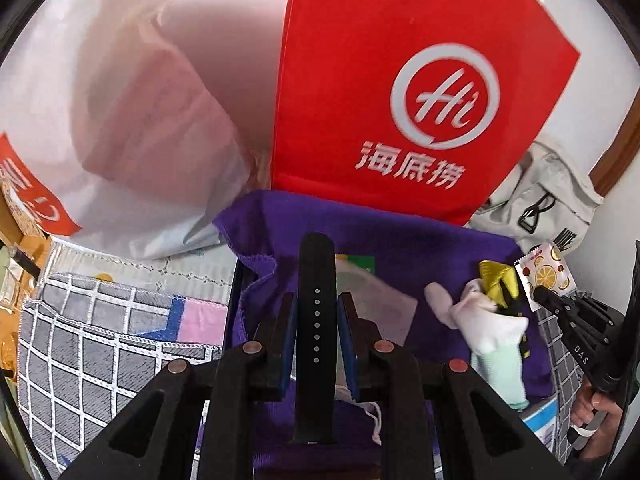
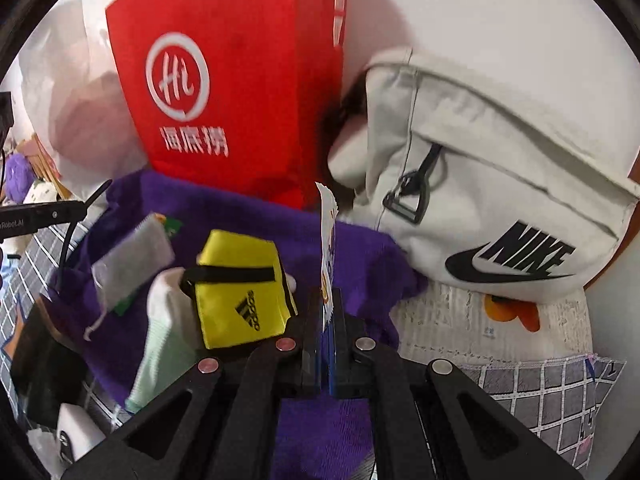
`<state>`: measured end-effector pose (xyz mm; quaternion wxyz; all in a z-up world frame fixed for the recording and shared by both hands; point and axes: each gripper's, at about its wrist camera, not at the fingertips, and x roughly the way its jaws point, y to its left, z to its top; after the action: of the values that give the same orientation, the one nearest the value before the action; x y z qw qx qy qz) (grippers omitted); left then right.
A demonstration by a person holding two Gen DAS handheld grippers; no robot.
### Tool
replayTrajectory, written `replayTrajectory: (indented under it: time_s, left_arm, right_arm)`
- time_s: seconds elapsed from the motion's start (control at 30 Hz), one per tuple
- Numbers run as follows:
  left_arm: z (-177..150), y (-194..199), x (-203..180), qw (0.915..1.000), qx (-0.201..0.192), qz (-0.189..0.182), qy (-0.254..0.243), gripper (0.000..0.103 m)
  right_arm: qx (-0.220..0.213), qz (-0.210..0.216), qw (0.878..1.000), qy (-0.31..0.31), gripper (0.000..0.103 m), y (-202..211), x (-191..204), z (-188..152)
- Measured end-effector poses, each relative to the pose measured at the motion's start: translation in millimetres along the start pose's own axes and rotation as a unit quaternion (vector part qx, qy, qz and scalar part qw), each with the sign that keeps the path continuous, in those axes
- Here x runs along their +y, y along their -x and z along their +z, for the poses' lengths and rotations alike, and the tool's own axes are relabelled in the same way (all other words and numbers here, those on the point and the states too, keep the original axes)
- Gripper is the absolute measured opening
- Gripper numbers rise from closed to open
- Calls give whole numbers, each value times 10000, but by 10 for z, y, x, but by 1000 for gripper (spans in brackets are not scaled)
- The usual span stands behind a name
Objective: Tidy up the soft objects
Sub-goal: 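Lower the snack packet and strap onto the towel and open both tools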
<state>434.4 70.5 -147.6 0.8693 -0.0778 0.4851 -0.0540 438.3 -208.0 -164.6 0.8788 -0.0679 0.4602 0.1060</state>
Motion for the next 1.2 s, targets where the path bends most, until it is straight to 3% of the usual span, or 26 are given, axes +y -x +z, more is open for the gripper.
replayTrajectory:
  time_s: [0.33,0.87,0.97,1.03,1.2]
  left_arm:
    - [-40,-289,11,9993,370,12,30,20]
    - [-16,-460,-72,9985,531,7,-99,20]
    - [-37,-458,-120,9986,522,-9,-103,20]
    - [-36,-452,-121,9986,527,-46,-91,24]
    - [-47,-390,-119,9991,404,-36,-128,38]
  right_arm:
    - [356,77,9993,81,2,-257,44,-106]
    - [498,377,9980,16,5,-379,111,-115]
    - [433,432,9981,-26,16,-355,99,-100]
    - [388,555,9977,-95,38,-324,73,-89]
    - [233,723,9970,-129,45,-176,44,-52]
